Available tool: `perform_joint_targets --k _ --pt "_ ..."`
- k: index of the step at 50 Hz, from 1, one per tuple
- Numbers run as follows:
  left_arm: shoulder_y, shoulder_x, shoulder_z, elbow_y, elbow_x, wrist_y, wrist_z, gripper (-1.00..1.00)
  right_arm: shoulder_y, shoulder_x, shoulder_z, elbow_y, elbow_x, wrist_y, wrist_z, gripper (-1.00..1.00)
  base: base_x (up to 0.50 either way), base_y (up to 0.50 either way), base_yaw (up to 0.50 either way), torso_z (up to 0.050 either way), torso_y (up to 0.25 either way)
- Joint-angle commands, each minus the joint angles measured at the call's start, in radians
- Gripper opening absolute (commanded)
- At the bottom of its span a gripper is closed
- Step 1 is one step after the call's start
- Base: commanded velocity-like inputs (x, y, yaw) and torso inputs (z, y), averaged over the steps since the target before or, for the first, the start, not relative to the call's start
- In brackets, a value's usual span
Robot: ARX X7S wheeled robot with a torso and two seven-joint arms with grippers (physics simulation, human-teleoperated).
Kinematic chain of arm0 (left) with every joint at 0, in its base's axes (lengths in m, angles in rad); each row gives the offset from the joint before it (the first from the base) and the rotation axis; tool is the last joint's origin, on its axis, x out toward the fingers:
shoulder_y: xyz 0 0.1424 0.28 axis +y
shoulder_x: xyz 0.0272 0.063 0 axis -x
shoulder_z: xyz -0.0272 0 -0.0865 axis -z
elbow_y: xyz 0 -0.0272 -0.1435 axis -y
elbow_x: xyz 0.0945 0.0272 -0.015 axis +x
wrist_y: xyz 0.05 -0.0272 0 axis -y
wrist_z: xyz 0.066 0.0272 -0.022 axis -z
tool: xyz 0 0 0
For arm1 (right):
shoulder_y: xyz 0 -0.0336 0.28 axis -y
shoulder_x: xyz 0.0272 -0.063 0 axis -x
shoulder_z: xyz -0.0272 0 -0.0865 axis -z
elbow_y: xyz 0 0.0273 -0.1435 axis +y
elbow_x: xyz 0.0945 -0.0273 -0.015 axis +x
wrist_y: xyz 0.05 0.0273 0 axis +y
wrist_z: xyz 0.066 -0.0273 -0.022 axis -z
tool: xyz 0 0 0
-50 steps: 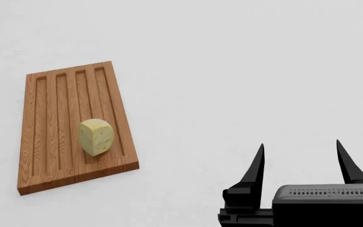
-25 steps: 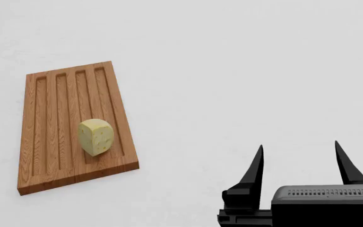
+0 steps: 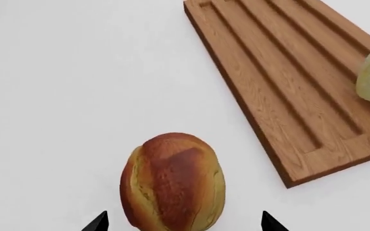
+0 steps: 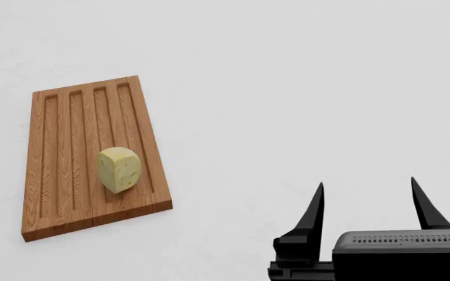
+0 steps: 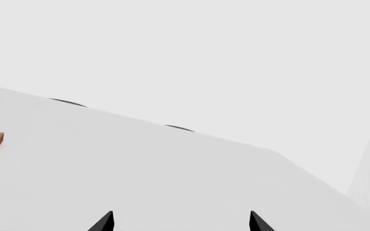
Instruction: Place the bread and cheese on the cutting board.
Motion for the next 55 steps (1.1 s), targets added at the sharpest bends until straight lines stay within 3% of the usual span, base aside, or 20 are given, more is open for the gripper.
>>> perform_joint_targets --k 1,20,41,42,55 --pt "0.048 0.088 -0.015 -0.053 0.139 0.148 0.083 1.0 -0.003 -0.005 0.007 0.014 -0.006 -0.009 -0.01 1.0 0.0 0.0 0.0 0.0 0.0" --pt "0.083 0.092 0.039 -0.137 0.326 0.242 0.156 1.0 -0.005 -0.001 0.004 0.013 0.0 -0.008 -0.004 1.0 0.0 0.0 0.0 0.0 0.0" --pt "0.044 0.139 0.093 -0.158 0.335 0.244 0.173 1.0 -0.008 0.003 0.004 0.014 0.008 -0.01 0.002 1.0 0.0 0.0 0.0 0.0 0.0" --pt "0.055 0.137 0.084 -0.147 0.342 0.255 0.161 -1.0 -0.008 0.003 0.003 0.014 0.008 -0.009 0.002 1.0 0.0 0.0 0.0 0.0 0.0" --pt "0.006 0.15 0.099 -0.104 0.371 0.273 0.121 -1.0 -0.01 0.007 -0.007 0.025 0.01 -0.019 0.007 1.0 0.0 0.0 0.0 0.0 0.0"
